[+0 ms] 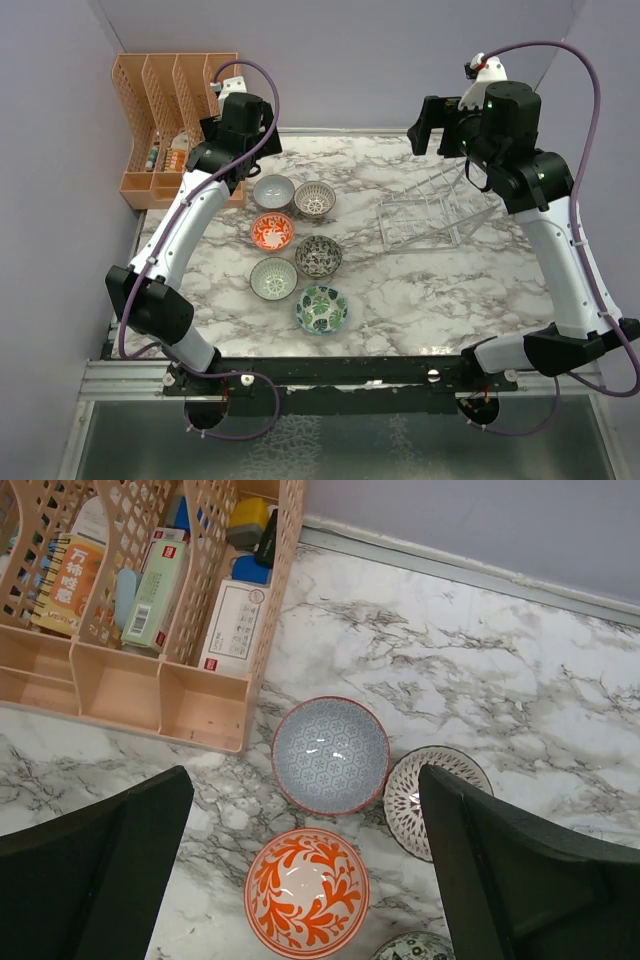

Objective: Load the bowls into the dish rack

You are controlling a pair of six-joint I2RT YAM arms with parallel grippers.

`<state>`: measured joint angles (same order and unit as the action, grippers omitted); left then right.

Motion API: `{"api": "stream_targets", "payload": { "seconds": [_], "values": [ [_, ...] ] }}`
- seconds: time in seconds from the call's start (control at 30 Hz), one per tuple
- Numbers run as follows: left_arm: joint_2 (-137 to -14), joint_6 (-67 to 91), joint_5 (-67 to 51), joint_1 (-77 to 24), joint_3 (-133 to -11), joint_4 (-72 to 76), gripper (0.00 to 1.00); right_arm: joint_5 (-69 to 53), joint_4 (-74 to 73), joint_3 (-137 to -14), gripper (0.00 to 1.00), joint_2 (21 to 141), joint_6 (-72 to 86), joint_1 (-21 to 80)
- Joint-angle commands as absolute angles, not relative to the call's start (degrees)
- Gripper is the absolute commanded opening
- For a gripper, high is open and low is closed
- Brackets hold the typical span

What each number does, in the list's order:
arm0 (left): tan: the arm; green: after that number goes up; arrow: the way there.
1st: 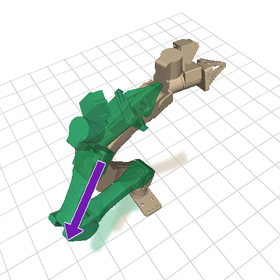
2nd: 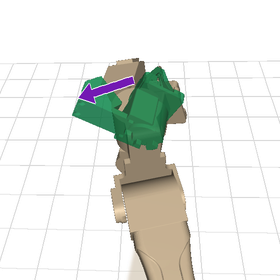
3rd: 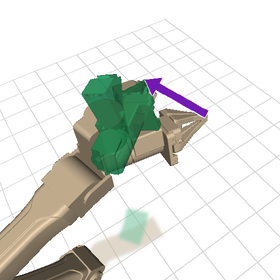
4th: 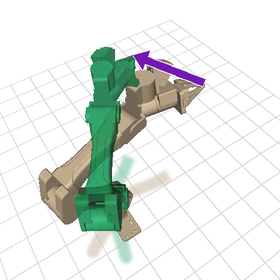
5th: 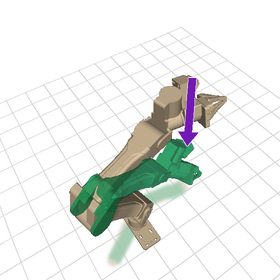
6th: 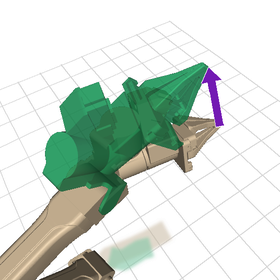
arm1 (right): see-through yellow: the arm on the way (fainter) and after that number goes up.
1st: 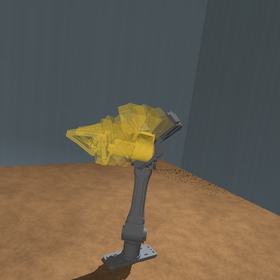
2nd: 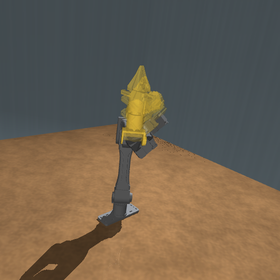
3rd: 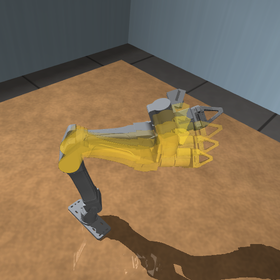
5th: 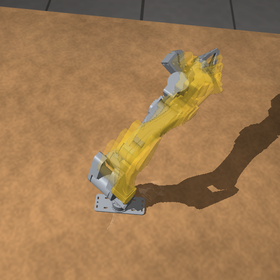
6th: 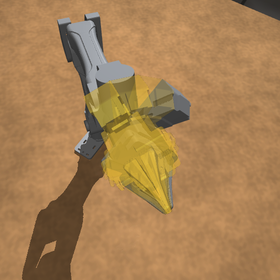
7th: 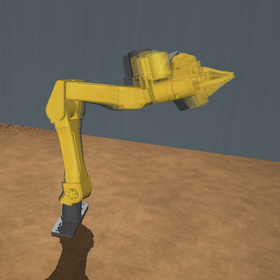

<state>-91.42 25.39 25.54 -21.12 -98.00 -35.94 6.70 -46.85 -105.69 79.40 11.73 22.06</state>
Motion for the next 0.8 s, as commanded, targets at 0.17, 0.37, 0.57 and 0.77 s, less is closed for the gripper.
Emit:
{"api": "stream_targets", "payload": {
  "seconds": [0.17,0.37,0.57,0.77],
  "values": [
    [-86.1,19.8,22.4,-21.4,-91.7,-27.9,0.99,8.2,-46.4,-105.4,1.00,79.4,11.4,22.4],
    [-79.8,13.2,6.7,-21.4,-81.9,-18.8,0.99,9.8,-47.9,-105.3,1.00,79.2,11.2,22.4],
    [-84.3,20.8,-7.2,-24.2,-79.9,-19.2,0.99,14.8,-50.0,-104.2,0.99,79.9,11.6,22.0],
    [-90.3,19.2,-2.6,-31.4,-80.4,-18.8,0.99,13.5,-50.0,-100.3,1.00,78.8,13.5,15.9]
  ]
}}
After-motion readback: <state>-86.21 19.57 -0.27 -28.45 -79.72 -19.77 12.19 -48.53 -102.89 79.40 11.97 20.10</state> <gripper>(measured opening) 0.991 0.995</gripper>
